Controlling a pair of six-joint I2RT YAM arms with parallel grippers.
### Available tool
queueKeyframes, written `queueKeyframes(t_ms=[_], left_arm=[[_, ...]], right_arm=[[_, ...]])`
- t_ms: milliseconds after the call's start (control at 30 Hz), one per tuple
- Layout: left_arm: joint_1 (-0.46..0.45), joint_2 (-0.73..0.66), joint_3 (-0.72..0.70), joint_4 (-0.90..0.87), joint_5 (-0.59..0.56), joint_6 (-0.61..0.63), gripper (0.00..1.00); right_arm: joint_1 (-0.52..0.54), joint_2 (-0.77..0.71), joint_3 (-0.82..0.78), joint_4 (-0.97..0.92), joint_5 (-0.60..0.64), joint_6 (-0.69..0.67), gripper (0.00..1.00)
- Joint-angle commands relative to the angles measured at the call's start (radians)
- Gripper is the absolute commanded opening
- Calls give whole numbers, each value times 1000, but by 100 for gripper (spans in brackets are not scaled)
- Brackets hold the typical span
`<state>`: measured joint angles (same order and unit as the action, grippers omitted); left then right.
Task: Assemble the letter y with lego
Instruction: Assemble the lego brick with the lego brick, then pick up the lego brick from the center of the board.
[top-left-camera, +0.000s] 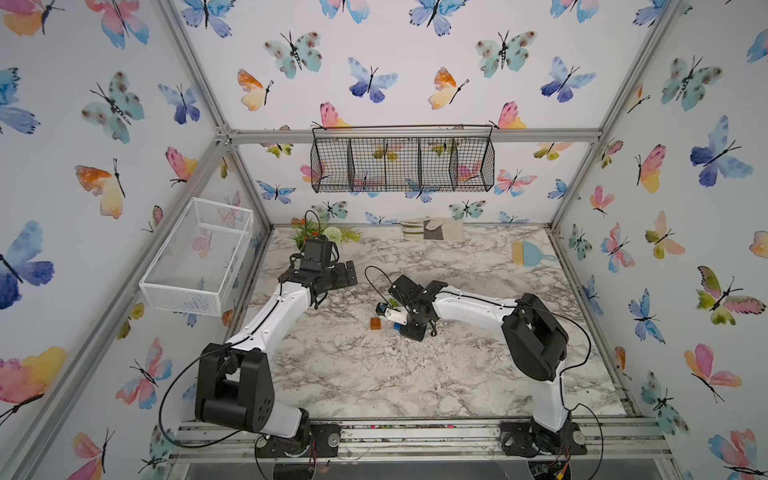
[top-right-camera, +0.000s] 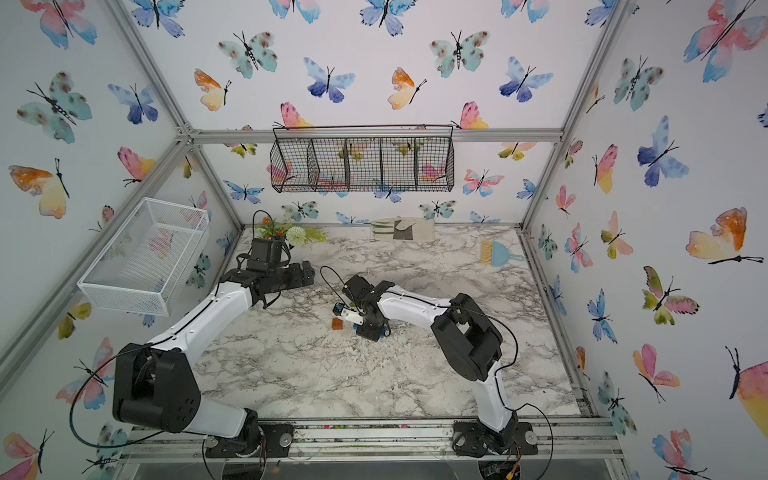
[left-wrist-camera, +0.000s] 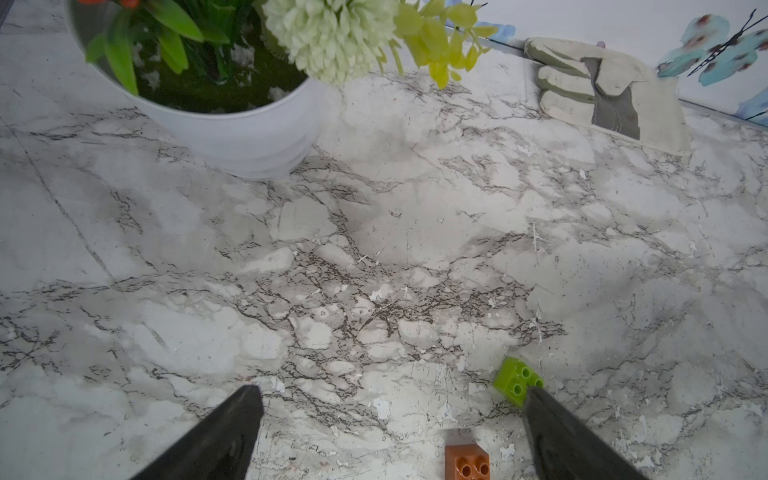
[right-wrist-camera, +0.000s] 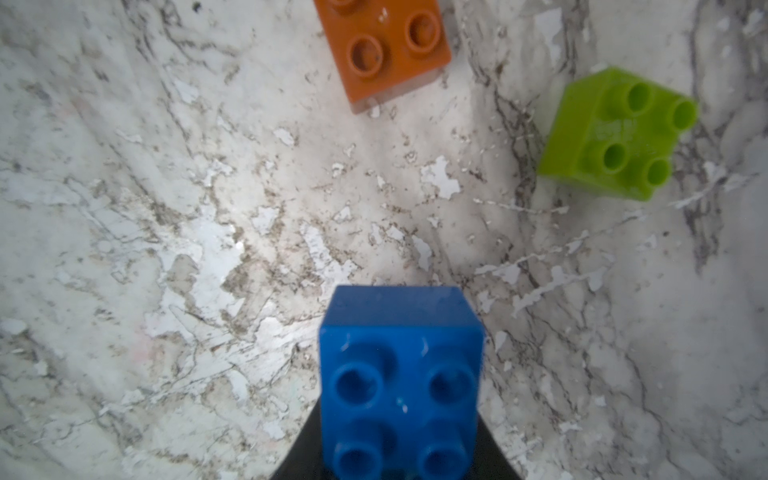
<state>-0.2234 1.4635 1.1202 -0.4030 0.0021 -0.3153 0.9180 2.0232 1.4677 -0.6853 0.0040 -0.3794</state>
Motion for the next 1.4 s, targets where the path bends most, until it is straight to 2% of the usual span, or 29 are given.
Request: queueKeyframes(t_ms=[0,200,500,933,1133,1267,1367], left_arm=[[4,1,32,-7,11,3,99],[4,1,32,-8,5,2,98],[7,-2,30,-4,7,1,98],[9,-7,29,-1,1,-1,98],[10,-4,25,3,12,-1,98],[2,3,24,4,39,9,98],[-46,15,18,12,57,2,99]], right_arm=[[13,73,-24,-58,23,18,21],[13,56,3,-68,42,8,38],[13,35,24,-46,44,25,42],[13,80,59,-44,-4,39,40],[13,76,69,-47,7,51,26],[5,26,72,-34,66,85,24],[-53,-48,74,-19,79,163,24]])
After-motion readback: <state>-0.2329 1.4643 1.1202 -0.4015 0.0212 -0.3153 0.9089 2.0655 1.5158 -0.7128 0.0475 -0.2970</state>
